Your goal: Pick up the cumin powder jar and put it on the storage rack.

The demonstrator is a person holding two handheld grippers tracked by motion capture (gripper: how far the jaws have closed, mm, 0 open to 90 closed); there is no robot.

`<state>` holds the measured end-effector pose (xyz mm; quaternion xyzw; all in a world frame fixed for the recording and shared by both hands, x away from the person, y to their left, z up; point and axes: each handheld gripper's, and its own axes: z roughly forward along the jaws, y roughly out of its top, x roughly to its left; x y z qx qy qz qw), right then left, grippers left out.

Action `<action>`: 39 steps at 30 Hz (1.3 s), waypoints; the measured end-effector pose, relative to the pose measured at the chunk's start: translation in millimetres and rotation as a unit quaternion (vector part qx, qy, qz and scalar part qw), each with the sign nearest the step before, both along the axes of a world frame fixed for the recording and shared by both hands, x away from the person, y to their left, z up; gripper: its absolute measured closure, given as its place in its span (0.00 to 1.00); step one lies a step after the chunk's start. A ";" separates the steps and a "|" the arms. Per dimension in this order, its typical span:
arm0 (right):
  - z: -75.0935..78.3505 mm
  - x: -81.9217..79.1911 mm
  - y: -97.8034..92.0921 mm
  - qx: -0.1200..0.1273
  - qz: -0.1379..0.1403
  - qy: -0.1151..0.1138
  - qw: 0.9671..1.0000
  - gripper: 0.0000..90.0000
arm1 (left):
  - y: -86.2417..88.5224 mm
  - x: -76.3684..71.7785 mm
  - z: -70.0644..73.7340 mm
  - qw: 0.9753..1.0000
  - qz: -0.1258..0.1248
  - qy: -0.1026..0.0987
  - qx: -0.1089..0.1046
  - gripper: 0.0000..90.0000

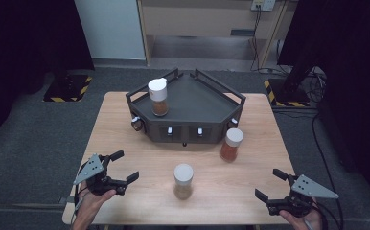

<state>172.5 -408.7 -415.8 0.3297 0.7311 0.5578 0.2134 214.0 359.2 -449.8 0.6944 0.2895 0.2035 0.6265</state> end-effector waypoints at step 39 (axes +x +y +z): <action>24.0 20.6 -13.2 0.052 0.048 0.008 0.997 0.04 | -2.2 1.7 1.5 1.000 -0.007 0.002 0.013 0.01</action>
